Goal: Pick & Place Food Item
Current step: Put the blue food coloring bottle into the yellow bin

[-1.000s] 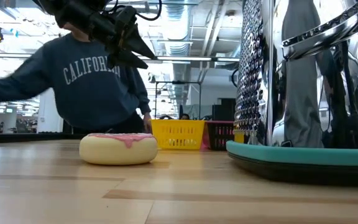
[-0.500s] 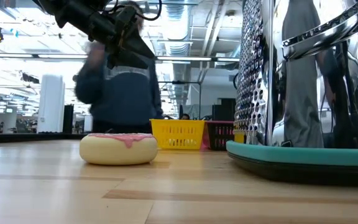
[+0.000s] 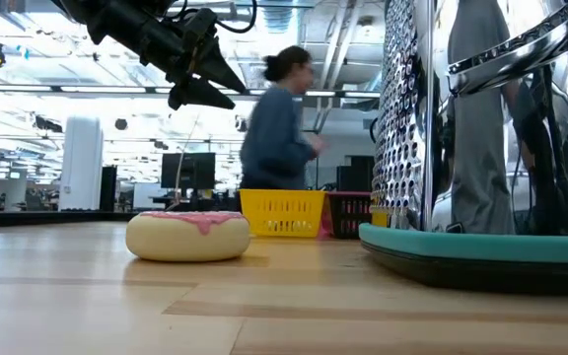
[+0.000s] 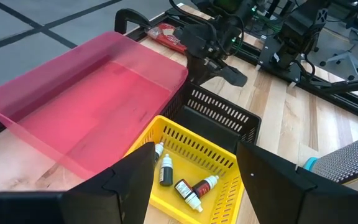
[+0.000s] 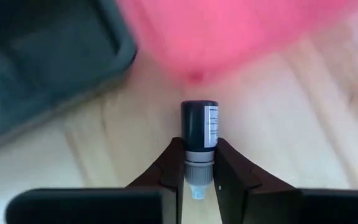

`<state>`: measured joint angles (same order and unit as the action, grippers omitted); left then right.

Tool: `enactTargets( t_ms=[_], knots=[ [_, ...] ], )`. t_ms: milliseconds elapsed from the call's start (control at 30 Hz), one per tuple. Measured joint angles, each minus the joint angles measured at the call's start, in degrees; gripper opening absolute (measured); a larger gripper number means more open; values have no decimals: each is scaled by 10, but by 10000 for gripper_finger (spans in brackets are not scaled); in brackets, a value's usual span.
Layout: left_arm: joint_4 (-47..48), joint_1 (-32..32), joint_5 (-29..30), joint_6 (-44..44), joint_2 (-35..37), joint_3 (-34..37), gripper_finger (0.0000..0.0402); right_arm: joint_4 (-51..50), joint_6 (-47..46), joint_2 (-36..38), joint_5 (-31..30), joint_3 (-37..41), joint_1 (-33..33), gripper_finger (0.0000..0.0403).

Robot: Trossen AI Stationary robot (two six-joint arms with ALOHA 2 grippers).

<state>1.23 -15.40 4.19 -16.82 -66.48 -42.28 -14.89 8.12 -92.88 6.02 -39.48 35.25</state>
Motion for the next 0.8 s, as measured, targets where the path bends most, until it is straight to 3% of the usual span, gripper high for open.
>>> enactTargets(
  t_ms=[233, 433, 633, 800],
  knots=[
    [0, 0, 0, 0, 0, 0, 204, -158, -2, 77, 9, 8, -1, 57],
    [0, 0, 0, 1, 0, 0, 205, -237, -55, 203, 76, 7, -36, 55],
    [0, 0, 0, 14, 0, 0, 205, -187, -157, 326, 88, 5, -141, 55],
    [0, 0, 0, 14, 0, 0, 205, -104, -234, 322, 57, 2, -216, 55]
  ],
)
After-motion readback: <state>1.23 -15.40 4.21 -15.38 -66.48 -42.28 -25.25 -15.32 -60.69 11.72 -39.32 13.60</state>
